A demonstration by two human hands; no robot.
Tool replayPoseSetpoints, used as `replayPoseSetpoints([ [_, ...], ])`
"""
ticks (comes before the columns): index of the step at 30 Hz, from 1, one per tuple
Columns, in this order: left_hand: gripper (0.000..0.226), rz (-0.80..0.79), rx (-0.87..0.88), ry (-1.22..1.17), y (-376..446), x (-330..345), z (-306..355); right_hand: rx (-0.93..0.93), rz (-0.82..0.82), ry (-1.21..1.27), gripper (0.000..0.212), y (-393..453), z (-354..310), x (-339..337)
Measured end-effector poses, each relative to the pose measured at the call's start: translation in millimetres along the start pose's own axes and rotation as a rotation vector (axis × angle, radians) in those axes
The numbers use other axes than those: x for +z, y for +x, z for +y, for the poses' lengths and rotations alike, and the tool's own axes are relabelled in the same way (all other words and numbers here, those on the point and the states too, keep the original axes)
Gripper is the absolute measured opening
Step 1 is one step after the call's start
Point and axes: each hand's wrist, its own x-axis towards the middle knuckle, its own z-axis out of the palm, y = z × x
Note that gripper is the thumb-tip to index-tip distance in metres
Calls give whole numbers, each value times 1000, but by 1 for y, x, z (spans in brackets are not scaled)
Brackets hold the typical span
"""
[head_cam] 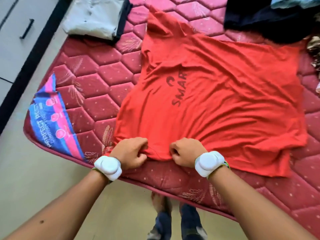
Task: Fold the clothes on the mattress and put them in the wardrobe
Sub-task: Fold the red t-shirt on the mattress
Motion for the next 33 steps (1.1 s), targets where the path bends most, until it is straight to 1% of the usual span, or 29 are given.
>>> replayPoseSetpoints([
  [2,34,-131,25,-23,3,-7,4,-10,-79,-38,26,-1,1,-5],
  [3,42,-110,-18,-34,5,-11,3,-21,-70,-47,31,1,0,-5],
  [4,49,-40,-85,-66,9,-15,2,-40,-20,-54,39,4,-1,-3],
  [5,52,75,-165,-102,15,-16,1,-58,49,-64,45,7,-5,0],
  [7,47,366,-352,-135,30,-17,-11,-43,150,-71,49,19,-17,4],
  [8,42,479,-455,-126,38,-17,-18,-25,207,-65,48,27,-21,6],
  [9,41,534,-577,-89,47,-18,-25,-12,255,-63,47,34,-24,6],
  [10,43,535,-704,-52,55,-19,-31,7,280,-60,45,40,-27,5],
  [11,47,494,-793,-46,62,-20,-35,23,274,-54,44,47,-29,4],
  [12,48,450,-816,-68,69,-21,-40,27,247,-53,43,52,-30,2],
  [14,40,421,-756,-120,74,-21,-48,-35,171,-59,47,57,-32,-2],
  [15,33,453,-736,-142,72,-22,-53,-85,133,-52,49,57,-33,-5],
  [16,27,524,-756,-160,69,-23,-60,-128,90,-22,53,55,-35,-6],
  [18,29,709,-821,-138,57,-25,-72,-192,47,19,69,46,-35,-7],
  [19,33,763,-768,-112,52,-26,-75,-233,53,-35,78,41,-34,-6],
  [20,32,759,-603,-109,47,-26,-75,-275,69,-145,86,38,-34,-2],
  [21,26,692,-359,-152,42,-25,-71,-306,88,-246,89,34,-33,4],
  [22,19,567,-138,-227,38,-23,-65,-323,100,-317,89,31,-34,9],
  [23,14,416,-23,-303,33,-21,-58,-332,116,-345,85,31,-35,15],
  [24,13,287,-12,-377,30,-17,-53,-332,122,-337,75,32,-38,18],
  [25,15,206,-72,-456,28,-14,-51,-343,136,-293,59,33,-41,19],
  [26,17,175,-157,-541,26,-11,-52,-340,115,-224,41,36,-46,17],
  [27,17,170,-236,-638,27,-10,-55,-328,98,-137,27,42,-50,15],
  [28,16,151,-309,-758,28,-12,-57,-282,38,-47,23,49,-53,9],
  [29,18,102,-388,-891,33,-18,-60,-253,-57,55,25,58,-52,-3],
  [30,27,21,-482,-1011,40,-27,-59,-232,-155,179,25,67,-49,-20],
  [31,43,-83,-599,-1097,50,-39,-61,-206,-211,359,20,78,-42,-41],
  [32,59,-180,-694,-1170,58,-49,-65,-173,-178,567,13,90,-30,-63],
  [33,71,-221,-750,-1260,66,-60,-70,-85,-57,805,6,98,-15,-83],
])
